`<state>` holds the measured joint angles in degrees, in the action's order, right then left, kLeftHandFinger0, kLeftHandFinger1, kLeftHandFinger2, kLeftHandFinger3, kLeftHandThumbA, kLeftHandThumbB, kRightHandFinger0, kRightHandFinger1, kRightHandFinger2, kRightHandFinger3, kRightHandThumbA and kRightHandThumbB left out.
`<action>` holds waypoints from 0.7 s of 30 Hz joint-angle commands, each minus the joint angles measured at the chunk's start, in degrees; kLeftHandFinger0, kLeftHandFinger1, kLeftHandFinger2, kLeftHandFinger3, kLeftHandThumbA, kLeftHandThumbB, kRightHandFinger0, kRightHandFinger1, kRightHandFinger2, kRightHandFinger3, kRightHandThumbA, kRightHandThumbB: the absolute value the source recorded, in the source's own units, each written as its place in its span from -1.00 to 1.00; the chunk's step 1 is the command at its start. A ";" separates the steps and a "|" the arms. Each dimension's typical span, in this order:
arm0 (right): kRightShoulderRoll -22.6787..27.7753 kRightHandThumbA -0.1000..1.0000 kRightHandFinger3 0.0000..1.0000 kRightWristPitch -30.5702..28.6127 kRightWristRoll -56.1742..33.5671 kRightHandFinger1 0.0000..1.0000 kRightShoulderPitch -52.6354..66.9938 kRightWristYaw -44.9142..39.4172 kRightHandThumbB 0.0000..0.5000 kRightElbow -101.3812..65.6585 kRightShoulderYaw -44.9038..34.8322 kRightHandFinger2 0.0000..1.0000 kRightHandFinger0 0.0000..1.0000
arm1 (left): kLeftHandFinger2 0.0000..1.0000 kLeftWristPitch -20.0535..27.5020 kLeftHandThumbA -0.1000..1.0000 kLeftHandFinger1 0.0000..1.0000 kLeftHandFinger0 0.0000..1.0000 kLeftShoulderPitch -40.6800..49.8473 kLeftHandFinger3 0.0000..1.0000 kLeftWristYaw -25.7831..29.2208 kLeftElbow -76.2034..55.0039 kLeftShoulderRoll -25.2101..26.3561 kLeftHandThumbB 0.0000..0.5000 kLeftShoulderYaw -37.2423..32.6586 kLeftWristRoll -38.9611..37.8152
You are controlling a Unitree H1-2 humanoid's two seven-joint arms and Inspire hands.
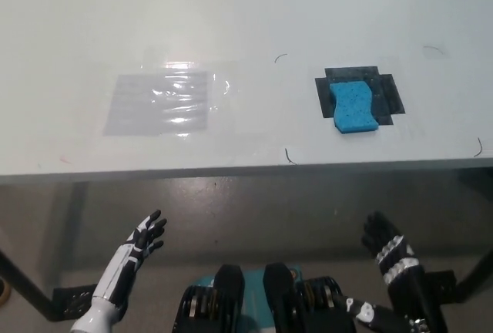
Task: A soft sponge is kept on the balc marked spot on the table infront of the robot and it uses its right hand fist to press down on it and drrags it across the table in a back and forth manner twice to clean it
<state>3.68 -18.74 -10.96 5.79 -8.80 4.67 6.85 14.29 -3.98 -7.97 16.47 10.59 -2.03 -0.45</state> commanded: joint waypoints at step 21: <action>-0.02 1.00 1.00 -6.05 2.09 1.00 -7.22 -0.59 -0.36 3.65 -2.54 1.00 1.00 | 1.00 1.31 1.00 1.00 1.00 -3.22 1.00 0.12 -1.10 0.59 1.00 0.99 -0.33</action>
<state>3.86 -21.73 -9.30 0.23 -8.81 9.10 4.84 14.31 -5.60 -7.95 16.42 10.71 -1.86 -0.50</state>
